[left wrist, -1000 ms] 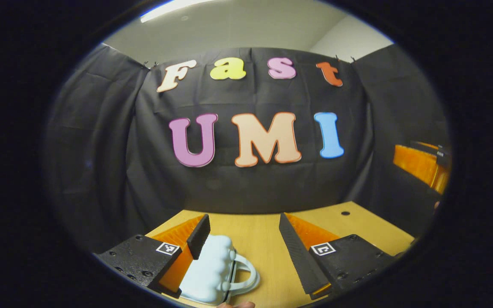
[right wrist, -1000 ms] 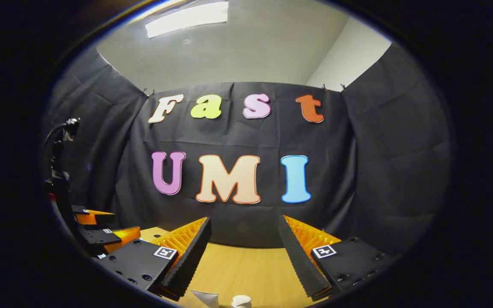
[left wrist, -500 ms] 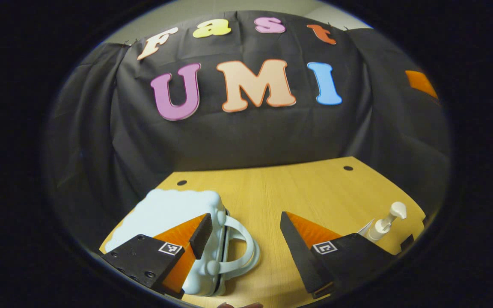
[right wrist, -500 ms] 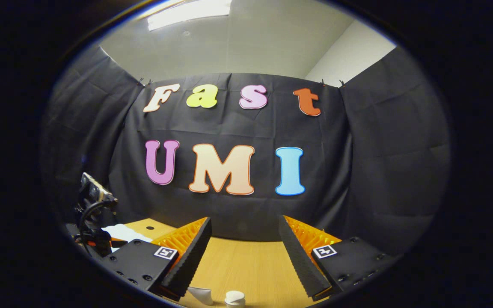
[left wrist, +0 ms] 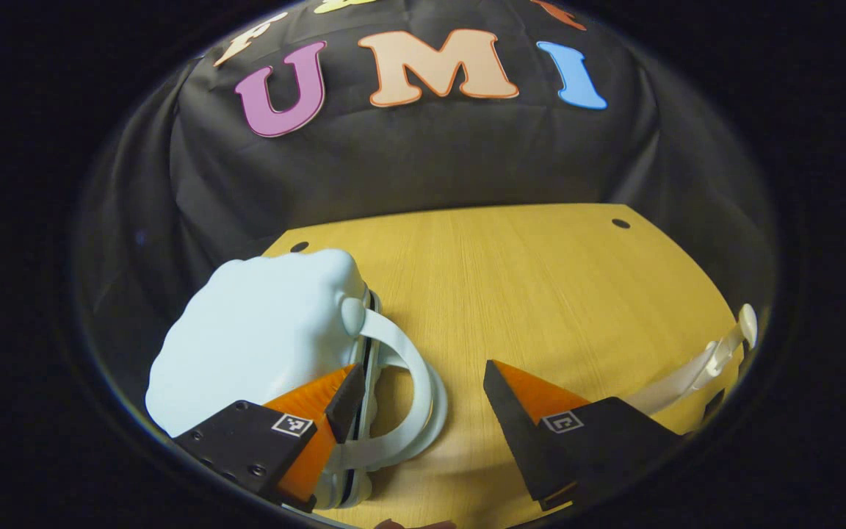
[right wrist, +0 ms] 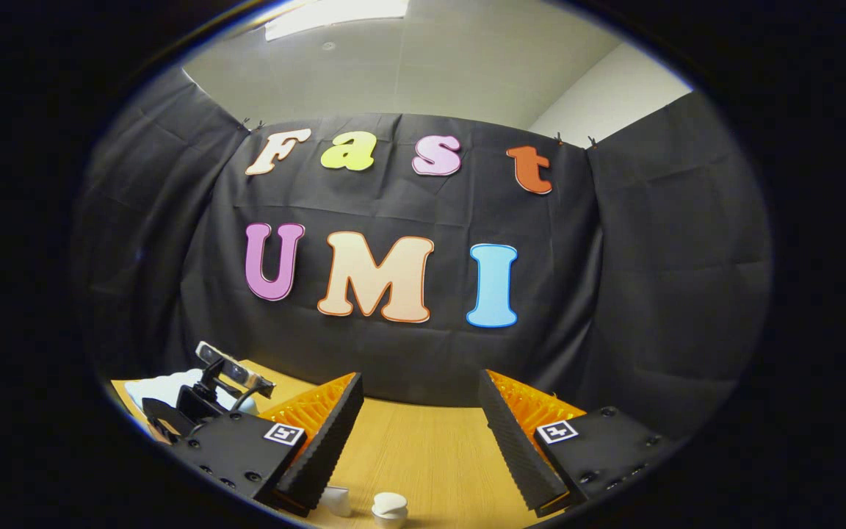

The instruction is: First open the suitcase, pack the skin care products into it, and then close the suitcase.

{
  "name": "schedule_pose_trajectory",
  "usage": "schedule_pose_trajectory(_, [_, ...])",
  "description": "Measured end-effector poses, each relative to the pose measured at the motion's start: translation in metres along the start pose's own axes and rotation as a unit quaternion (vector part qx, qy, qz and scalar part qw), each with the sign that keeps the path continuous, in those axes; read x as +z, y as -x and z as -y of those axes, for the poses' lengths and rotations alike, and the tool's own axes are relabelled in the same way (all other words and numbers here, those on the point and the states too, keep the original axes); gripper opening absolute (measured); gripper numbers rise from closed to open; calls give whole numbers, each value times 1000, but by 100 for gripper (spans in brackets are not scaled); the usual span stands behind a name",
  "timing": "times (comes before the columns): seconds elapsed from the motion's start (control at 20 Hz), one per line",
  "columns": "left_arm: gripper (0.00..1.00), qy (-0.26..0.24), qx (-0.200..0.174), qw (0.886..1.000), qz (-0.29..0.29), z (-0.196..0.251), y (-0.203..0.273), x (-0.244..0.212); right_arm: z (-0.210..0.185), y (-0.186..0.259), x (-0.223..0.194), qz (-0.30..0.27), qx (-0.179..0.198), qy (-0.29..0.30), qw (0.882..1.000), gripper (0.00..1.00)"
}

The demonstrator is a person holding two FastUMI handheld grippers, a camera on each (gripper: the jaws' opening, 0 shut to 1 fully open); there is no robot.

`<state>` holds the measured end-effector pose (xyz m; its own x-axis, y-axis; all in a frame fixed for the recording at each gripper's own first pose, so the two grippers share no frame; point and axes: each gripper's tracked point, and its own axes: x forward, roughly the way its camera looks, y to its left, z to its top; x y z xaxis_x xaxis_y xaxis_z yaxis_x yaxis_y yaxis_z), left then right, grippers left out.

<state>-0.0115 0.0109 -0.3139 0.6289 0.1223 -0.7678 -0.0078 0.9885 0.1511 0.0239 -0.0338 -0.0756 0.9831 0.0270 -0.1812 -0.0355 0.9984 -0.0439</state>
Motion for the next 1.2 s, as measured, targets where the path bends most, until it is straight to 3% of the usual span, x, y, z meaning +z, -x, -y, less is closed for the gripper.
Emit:
schedule_pose_trajectory(0.2, [92,15,-13,999,-42,9,-17,-9,3,-2,-8,-10,-5,8,1000,98])
schedule_pose_trajectory(0.25, [92,14,-21,999,-46,12,-22,-10,3,-2,-9,-11,-5,10,1000,98])
schedule_pose_trajectory(0.3, [84,17,-35,998,-54,17,-25,-12,3,-2,-9,-11,-6,15,1000,98])
schedule_pose_trajectory(0.35, [86,20,-46,997,-63,20,-22,-14,4,-3,-10,-10,-6,19,1000,98])
schedule_pose_trajectory(0.4, [74,20,-37,997,-67,17,-24,-14,3,-3,-9,-9,-7,24,1000,98])
schedule_pose_trajectory(0.45, [70,18,-26,997,-66,10,-25,-14,3,-3,-10,-8,-6,28,1000,98])
schedule_pose_trajectory(0.55, [32,30,-18,997,-72,1,-28,-16,2,-4,-10,-8,-5,32,999,98])
schedule_pose_trajectory(0.65, [12,48,-26,995,-78,1,-28,-15,1,-6,-13,-9,-7,36,999,98])
schedule_pose_trajectory(1.0, [1,19,-51,994,-92,5,-18,-3,-8,-8,-7,5,0,38,999,98])
schedule_pose_trajectory(1.2, [0,24,-58,995,-81,0,7,22,-18,-6,-3,15,12,36,999,98])
